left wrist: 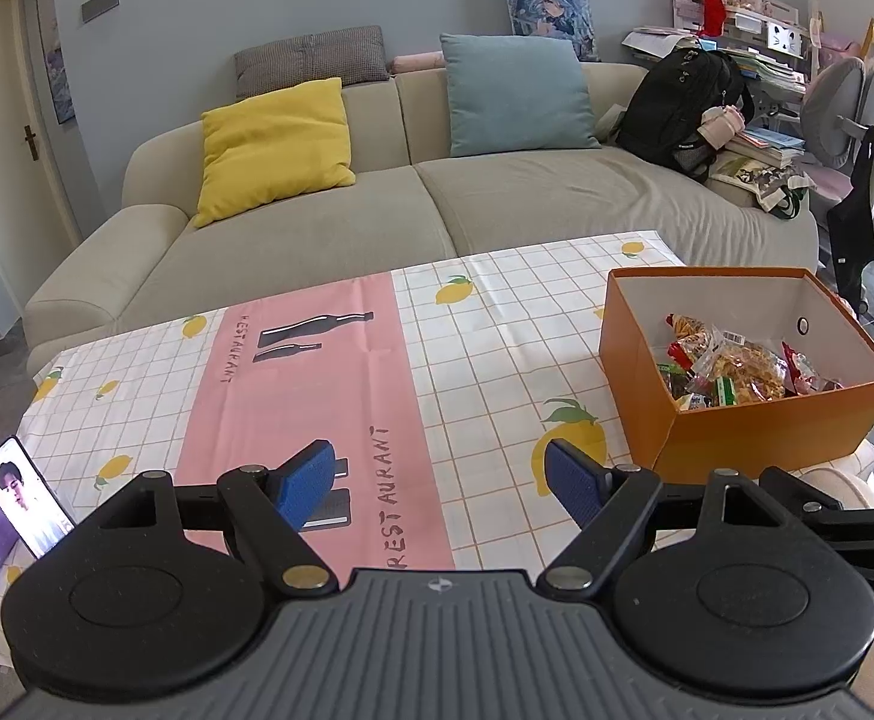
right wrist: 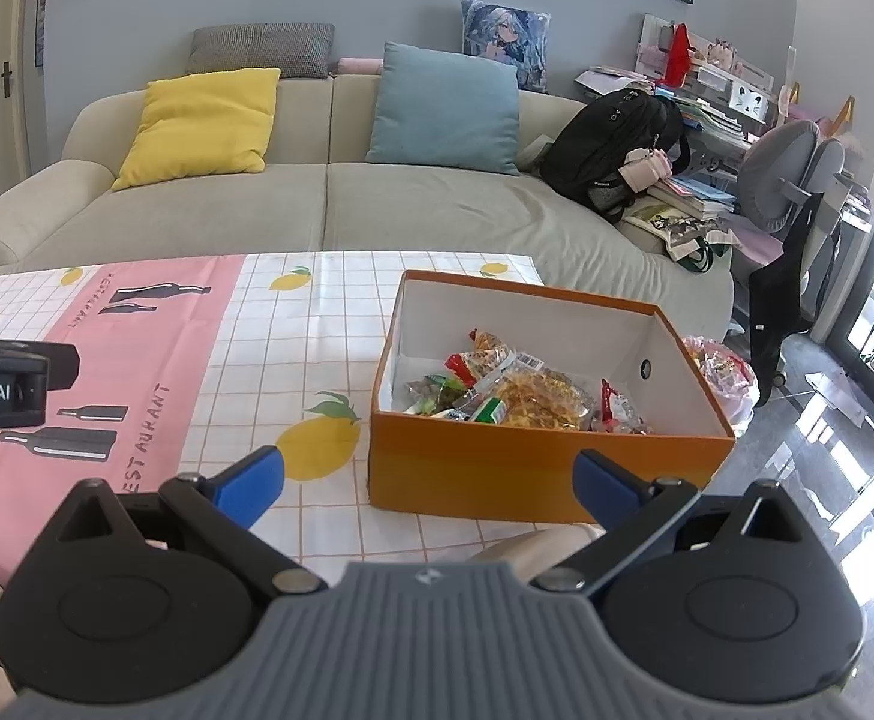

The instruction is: Organize snacks

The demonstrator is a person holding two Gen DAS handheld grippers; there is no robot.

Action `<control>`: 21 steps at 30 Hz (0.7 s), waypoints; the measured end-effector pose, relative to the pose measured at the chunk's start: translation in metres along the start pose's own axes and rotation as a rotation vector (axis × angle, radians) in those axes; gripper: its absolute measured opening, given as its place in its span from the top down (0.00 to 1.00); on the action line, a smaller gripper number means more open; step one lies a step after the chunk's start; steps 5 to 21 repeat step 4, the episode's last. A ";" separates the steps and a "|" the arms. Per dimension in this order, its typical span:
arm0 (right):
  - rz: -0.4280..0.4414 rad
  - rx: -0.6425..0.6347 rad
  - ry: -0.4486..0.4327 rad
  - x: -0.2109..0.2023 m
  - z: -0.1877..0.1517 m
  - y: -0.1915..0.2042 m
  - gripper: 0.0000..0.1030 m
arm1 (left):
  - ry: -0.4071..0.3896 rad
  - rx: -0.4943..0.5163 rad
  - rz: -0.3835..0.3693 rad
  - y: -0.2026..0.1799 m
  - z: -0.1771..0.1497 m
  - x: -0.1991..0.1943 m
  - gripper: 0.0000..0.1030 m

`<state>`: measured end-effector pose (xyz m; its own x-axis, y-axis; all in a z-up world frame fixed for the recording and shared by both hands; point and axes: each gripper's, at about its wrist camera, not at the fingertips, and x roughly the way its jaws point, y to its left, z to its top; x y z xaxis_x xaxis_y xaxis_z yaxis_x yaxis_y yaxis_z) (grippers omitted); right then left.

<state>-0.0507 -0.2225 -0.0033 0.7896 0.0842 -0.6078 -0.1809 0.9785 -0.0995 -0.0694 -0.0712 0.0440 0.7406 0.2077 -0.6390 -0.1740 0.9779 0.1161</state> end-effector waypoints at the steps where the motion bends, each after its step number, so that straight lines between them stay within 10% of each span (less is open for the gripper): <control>1: 0.000 0.000 0.000 0.000 0.000 0.000 0.03 | -0.003 0.000 -0.002 0.000 0.000 -0.001 0.09; 21: 0.000 0.002 0.001 0.000 0.000 0.001 0.03 | -0.007 -0.003 0.000 0.000 -0.001 -0.001 0.09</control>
